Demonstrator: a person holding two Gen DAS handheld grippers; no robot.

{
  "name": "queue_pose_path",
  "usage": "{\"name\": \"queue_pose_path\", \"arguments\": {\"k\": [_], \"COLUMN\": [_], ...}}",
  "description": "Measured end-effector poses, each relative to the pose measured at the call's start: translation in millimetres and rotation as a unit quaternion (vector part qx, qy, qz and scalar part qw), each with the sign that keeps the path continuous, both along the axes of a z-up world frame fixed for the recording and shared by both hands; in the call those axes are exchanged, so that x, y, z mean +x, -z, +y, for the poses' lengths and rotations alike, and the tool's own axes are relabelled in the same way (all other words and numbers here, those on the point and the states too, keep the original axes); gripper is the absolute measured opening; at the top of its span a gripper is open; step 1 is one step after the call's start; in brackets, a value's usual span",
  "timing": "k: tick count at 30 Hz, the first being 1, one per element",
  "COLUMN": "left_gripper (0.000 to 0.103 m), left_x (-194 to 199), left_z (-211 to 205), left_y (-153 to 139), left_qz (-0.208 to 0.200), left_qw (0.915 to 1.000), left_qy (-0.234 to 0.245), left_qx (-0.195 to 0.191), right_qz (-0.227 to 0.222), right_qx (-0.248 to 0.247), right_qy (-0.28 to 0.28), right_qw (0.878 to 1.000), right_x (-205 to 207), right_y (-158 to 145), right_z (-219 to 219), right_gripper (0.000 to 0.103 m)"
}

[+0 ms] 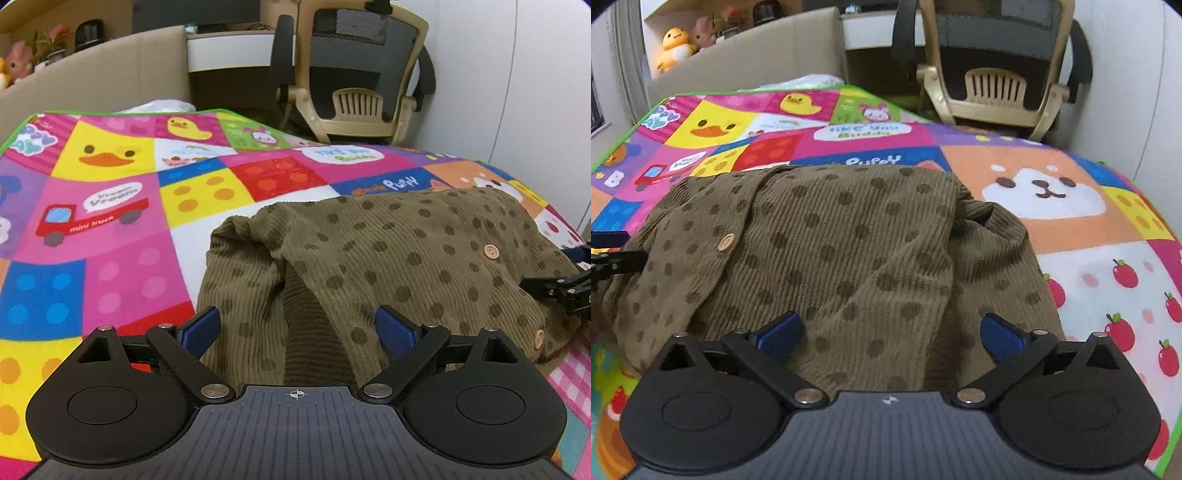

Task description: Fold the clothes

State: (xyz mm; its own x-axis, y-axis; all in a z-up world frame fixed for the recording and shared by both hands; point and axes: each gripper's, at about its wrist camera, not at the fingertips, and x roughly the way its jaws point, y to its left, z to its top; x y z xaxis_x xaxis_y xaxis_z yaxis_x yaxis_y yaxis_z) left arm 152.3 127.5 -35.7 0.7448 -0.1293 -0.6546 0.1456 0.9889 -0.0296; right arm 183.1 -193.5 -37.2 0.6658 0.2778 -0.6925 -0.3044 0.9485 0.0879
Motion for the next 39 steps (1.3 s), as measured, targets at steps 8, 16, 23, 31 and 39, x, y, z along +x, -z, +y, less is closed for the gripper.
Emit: {"name": "queue_pose_path", "arguments": {"k": [8, 16, 23, 31, 39], "left_gripper": [0.097, 0.098, 0.099, 0.100, 0.099], "left_x": [-1.6, -3.1, -1.4, -2.9, -33.8], "left_z": [3.0, 6.6, 9.5, 14.8, 44.5], "left_y": [3.0, 6.0, 9.7, 9.3, -0.8], "left_qz": [0.002, 0.005, 0.008, 0.011, 0.016], "left_qw": [1.0000, 0.9999, 0.9998, 0.9995, 0.9930], "left_qy": [0.000, 0.003, 0.006, 0.003, 0.016], "left_qx": [-0.006, -0.012, -0.020, -0.030, -0.116], "right_qz": [-0.032, -0.017, -0.020, -0.045, -0.024], "right_qx": [0.011, -0.032, -0.006, -0.038, -0.034], "right_qy": [0.012, 0.014, -0.002, -0.070, -0.076], "right_qw": [0.999, 0.999, 1.000, 0.996, 0.996], "right_x": [19.4, 30.9, 19.3, -4.5, 1.0], "right_y": [-18.4, 5.0, -12.3, -6.3, 7.4], "right_z": [18.5, 33.8, 32.3, 68.0, 63.3], "right_gripper": [0.103, 0.103, 0.103, 0.103, 0.103]}}
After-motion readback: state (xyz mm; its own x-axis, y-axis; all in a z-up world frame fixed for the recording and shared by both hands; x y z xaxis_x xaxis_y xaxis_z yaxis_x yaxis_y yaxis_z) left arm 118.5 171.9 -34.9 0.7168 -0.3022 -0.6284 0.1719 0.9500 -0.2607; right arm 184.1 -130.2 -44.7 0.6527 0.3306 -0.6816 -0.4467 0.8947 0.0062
